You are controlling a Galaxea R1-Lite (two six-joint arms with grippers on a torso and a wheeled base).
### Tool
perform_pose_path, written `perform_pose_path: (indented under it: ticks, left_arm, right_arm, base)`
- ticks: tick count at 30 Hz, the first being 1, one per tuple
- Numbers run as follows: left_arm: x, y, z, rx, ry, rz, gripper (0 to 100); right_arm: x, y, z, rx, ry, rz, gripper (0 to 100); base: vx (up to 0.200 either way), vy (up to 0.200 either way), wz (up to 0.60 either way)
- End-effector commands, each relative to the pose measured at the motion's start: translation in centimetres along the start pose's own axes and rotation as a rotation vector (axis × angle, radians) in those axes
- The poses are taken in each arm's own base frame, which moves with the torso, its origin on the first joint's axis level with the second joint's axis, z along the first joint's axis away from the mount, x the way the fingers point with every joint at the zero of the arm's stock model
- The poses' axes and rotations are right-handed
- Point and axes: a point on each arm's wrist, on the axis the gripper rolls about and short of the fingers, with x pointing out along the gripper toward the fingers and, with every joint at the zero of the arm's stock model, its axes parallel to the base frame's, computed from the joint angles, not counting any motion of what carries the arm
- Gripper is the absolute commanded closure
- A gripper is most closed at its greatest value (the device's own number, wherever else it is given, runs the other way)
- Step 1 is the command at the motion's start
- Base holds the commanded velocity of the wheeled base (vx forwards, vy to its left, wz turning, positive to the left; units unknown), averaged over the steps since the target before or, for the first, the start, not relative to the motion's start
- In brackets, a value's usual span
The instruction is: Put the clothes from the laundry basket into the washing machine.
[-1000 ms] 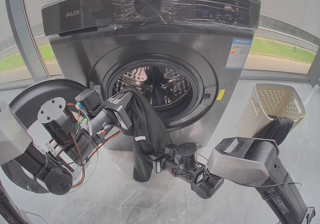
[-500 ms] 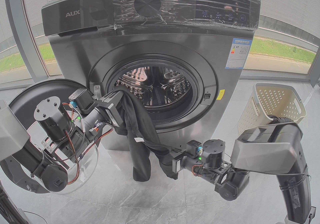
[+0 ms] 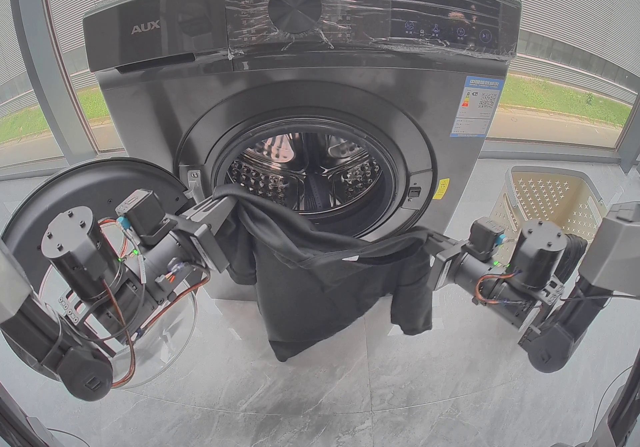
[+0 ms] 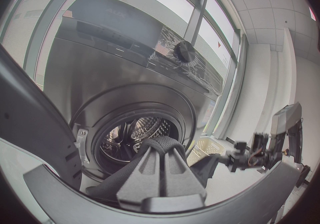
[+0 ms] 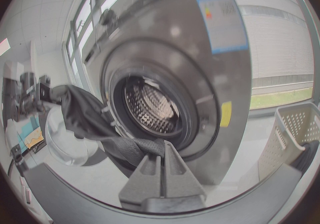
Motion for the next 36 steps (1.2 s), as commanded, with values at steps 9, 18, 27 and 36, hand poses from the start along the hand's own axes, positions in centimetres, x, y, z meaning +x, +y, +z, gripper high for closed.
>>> perform_pose_path:
  ticks: [9,18,27,36]
  left_arm:
    - [-4.0,-0.2,-0.2,0.037,0.085,-0.098,100]
    - [-4.0,0.0,-0.5,0.038,0.099,-0.091,100]
    - [-3.9,0.4,-0.6,0.037,0.102,-0.065,100]
    - [-3.4,1.2,-1.1,0.046,0.119,-0.035,100]
  right_arm:
    - [-1.4,0.3,7.2,-0.012,-0.259,0.008,100]
    - [-1.9,1.1,9.2,-0.012,-0.328,0.029,100]
    - [-2.0,1.8,9.3,-0.007,-0.329,0.053,100]
    - [-2.0,2.1,9.1,-0.006,-0.325,0.062,100]
  base:
    - [0.0,0.0,0.0]
    - [0.0,0.0,0.0]
    - [0.0,0.0,0.0]
    - [0.0,0.0,0.0]
